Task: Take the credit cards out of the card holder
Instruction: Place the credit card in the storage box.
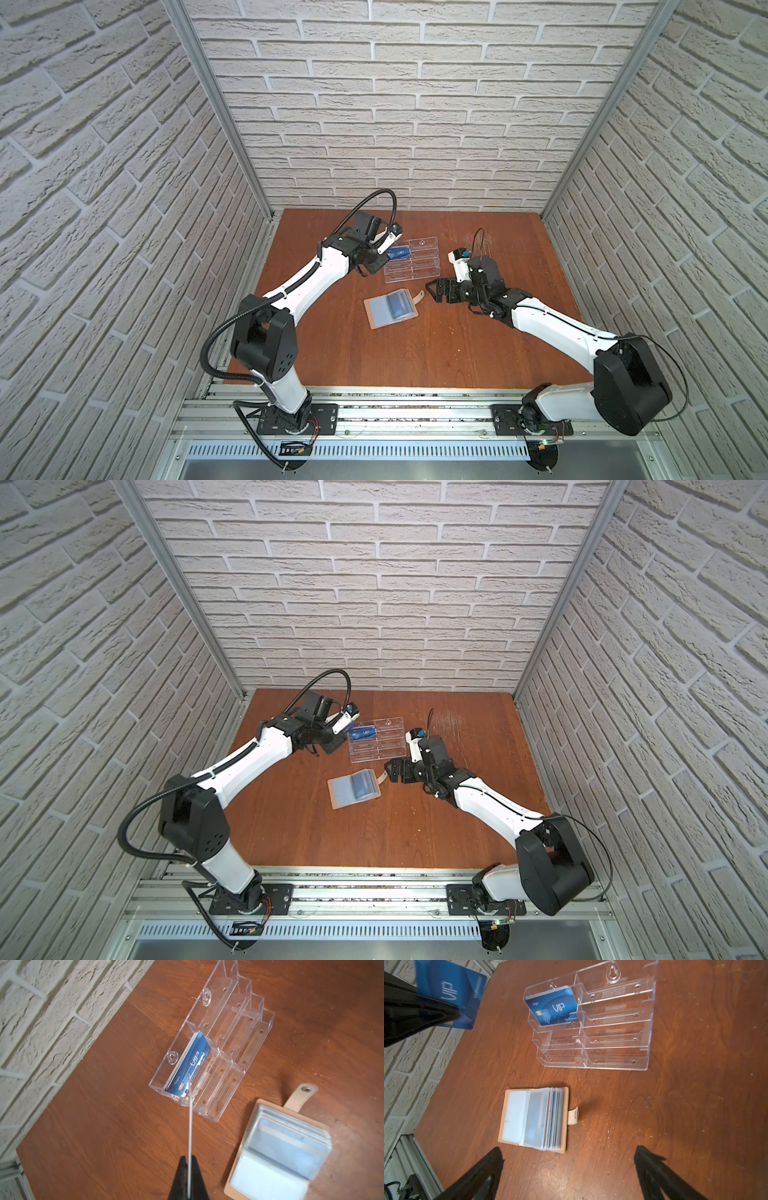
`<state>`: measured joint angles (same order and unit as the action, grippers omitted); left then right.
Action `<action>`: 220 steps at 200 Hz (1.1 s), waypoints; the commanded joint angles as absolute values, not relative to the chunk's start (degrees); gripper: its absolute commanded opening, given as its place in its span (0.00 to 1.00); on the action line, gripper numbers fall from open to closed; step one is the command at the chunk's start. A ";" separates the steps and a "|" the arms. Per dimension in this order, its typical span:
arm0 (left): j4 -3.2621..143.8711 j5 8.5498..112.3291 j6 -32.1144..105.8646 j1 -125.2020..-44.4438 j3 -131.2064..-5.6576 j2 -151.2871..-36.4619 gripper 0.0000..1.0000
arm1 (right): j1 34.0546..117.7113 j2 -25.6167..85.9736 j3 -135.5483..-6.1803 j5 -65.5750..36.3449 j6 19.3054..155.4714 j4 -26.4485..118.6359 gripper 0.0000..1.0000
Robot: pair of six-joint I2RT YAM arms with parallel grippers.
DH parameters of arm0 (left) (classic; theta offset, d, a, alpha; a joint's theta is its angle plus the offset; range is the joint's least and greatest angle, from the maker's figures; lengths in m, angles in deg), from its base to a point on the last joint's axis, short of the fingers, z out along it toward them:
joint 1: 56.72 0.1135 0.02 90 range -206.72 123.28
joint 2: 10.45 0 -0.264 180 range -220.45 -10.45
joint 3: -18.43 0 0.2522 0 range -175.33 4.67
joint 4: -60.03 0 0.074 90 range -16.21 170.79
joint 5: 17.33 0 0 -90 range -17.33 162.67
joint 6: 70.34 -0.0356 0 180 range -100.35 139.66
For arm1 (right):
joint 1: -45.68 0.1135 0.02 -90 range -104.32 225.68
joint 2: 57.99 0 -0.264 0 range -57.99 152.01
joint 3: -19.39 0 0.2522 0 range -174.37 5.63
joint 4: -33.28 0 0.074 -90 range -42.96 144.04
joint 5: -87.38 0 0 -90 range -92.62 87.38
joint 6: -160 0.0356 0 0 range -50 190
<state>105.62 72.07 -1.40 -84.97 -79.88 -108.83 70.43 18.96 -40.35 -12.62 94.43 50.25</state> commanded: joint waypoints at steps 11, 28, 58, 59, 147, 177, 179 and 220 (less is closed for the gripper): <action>107.86 68.69 -11.03 -84.67 -88.19 -114.68 0.00 | 69.59 14.95 -38.25 -9.84 93.56 46.54 1.00; 111.84 67.88 -14.18 -85.00 -93.82 -119.00 0.00 | 69.49 13.62 -37.67 -10.06 93.19 45.79 1.00; 116.86 68.96 -19.25 -85.77 -100.82 -125.02 0.00 | 69.50 12.76 -37.44 -9.50 92.77 45.77 1.00; 116.94 69.01 -19.40 -85.79 -100.94 -125.12 0.00 | 69.50 12.77 -37.44 -9.53 92.77 45.75 1.00; 115.09 69.40 -27.11 -86.54 -99.85 -128.53 0.00 | 69.41 15.51 -38.31 -10.54 93.21 45.73 0.99; 115.89 70.50 -28.08 -85.89 -101.41 -130.69 0.00 | 69.35 15.60 -38.08 -10.51 93.12 45.50 1.00; 115.95 70.54 -28.03 -85.83 -101.59 -130.79 0.00 | 69.39 15.65 -38.11 -10.52 93.10 45.47 1.00; 115.59 71.41 -27.89 -85.38 -103.19 -132.23 0.00 | 69.38 15.96 -38.12 -10.79 93.21 45.12 1.00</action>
<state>114.93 70.60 -26.26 -85.91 -101.04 -131.50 69.52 15.75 -37.90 -10.36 93.51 47.82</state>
